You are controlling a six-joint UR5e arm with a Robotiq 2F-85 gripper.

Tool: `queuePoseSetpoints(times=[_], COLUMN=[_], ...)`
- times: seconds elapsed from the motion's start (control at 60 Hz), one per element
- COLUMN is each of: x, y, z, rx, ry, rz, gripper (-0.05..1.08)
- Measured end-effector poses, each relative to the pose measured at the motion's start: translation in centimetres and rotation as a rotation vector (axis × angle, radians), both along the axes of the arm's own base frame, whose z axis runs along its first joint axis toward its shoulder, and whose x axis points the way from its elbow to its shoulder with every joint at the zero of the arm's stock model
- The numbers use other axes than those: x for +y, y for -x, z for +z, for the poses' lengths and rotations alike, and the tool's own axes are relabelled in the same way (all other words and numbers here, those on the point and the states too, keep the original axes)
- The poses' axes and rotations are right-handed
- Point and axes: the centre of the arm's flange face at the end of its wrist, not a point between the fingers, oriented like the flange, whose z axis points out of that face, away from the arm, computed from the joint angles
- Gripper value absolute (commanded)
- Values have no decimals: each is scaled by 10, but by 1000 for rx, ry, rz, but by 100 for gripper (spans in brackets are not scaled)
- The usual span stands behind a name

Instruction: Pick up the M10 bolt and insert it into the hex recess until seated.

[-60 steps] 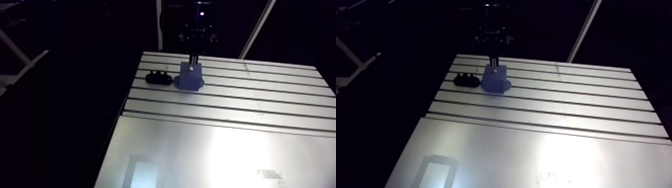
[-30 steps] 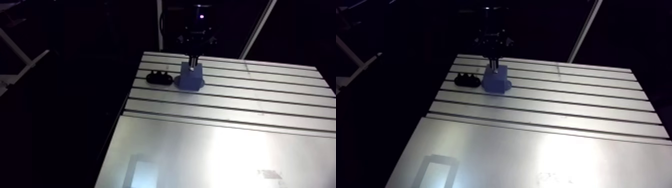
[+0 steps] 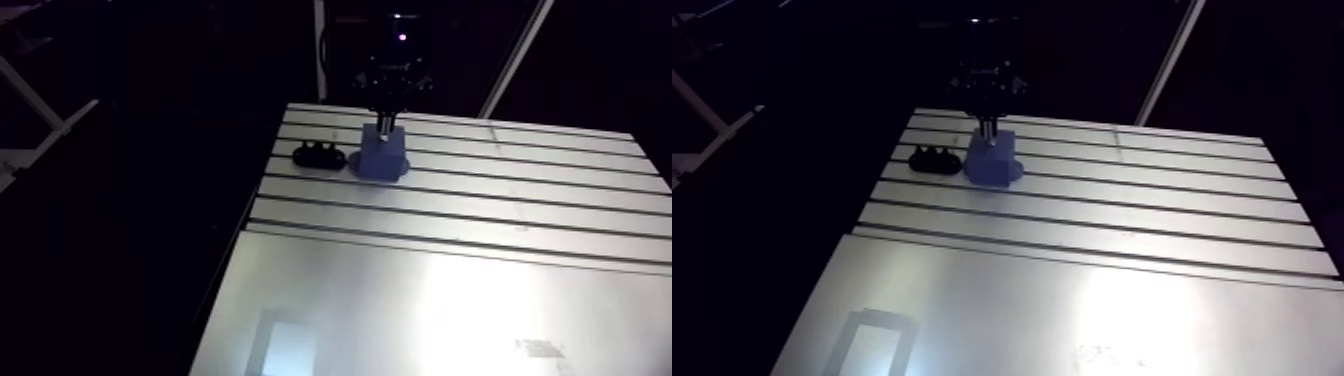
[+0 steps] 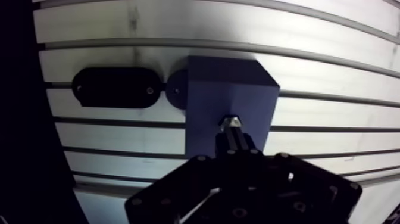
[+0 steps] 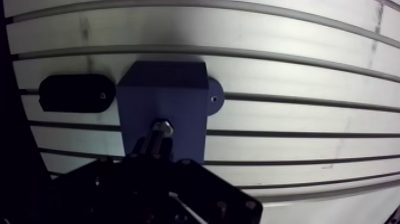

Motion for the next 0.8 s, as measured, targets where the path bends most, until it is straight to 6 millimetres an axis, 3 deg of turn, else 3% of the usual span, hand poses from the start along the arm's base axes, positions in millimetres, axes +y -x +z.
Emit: queuePoseSetpoints(times=[0.8], x=[2], y=[0], z=[-5], rx=[-8], ry=[2], rz=[15], gripper=[108])
